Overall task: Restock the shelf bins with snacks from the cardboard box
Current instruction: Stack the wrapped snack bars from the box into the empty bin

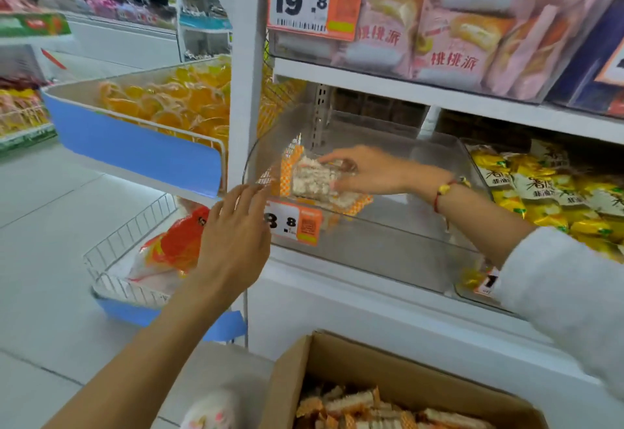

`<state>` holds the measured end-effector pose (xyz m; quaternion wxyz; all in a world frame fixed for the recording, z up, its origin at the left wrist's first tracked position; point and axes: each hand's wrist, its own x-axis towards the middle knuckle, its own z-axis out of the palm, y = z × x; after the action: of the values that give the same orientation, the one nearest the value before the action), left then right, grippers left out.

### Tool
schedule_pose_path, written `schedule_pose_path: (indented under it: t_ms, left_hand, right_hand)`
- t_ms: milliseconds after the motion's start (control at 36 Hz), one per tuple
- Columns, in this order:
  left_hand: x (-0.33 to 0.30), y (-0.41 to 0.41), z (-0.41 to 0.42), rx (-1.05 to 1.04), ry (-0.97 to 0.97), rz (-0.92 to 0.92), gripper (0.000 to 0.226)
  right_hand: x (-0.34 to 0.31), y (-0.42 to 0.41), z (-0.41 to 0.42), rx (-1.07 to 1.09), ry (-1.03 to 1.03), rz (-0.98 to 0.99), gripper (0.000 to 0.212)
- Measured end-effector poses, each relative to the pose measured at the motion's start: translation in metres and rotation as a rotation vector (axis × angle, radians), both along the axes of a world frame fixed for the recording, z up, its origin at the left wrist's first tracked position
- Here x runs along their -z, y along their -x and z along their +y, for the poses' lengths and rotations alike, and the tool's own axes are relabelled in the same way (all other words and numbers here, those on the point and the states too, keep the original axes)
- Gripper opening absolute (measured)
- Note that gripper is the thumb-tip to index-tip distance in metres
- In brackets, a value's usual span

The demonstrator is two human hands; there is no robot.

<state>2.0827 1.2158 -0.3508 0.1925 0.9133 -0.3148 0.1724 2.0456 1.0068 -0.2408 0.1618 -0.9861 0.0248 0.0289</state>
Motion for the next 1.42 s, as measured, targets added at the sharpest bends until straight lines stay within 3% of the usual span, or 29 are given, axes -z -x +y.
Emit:
schedule_pose_path:
  t_ms: [83, 250, 361, 556, 639, 722, 833, 917, 1083, 1194, 1306, 1417]
  left_hand:
    - [0.0, -0.002, 0.001, -0.025, -0.029, -0.01, 0.055]
    - [-0.004, 0.0, -0.006, -0.044, 0.024, -0.011, 0.05]
    - [-0.002, 0.002, -0.008, -0.039, 0.031, -0.011, 0.051]
    - [0.003, 0.018, -0.012, 0.053, 0.088, -0.179, 0.049]
    - [0.009, 0.041, -0.025, 0.103, 0.149, -0.198, 0.036]
    - [0.034, 0.073, -0.041, 0.175, 0.146, -0.128, 0.031]
    - [0.09, 0.107, -0.052, 0.313, 0.024, -0.029, 0.029]
    - [0.132, 0.122, -0.054, 0.347, -0.136, 0.184, 0.035]
    - [0.207, 0.148, -0.047, 0.281, -0.424, 0.553, 0.035]
    - [0.242, 0.161, -0.043, 0.34, -0.56, 0.568, 0.038]
    - [0.251, 0.168, -0.062, 0.211, -0.728, 0.635, 0.032]
    - [0.258, 0.178, -0.077, 0.063, -0.886, 0.737, 0.059]
  right_hand:
    - [0.01, -0.022, 0.003, -0.033, -0.015, 0.205, 0.05]
    - [0.035, -0.047, 0.019, -0.107, -0.109, 0.337, 0.055]
    - [0.028, -0.022, 0.015, -0.113, -0.142, 0.201, 0.044]
    - [0.041, 0.084, -0.007, -0.072, -0.198, -0.348, 0.025]
    - [0.063, 0.125, -0.013, -0.078, -0.214, -0.334, 0.023]
    - [0.099, 0.156, -0.021, -0.032, -0.14, -0.147, 0.02]
    - [0.154, 0.191, -0.032, 0.029, -0.01, 0.125, 0.022]
    - [0.198, 0.216, -0.04, 0.096, 0.009, 0.285, 0.027]
    - [0.294, 0.258, -0.041, 0.095, 0.057, 0.371, 0.036]
    - [0.343, 0.268, -0.034, 0.036, 0.139, 0.424, 0.051]
    - [0.37, 0.259, -0.026, 0.041, 0.102, 0.391, 0.063]
    - [0.4, 0.252, -0.02, 0.05, 0.08, 0.435, 0.071]
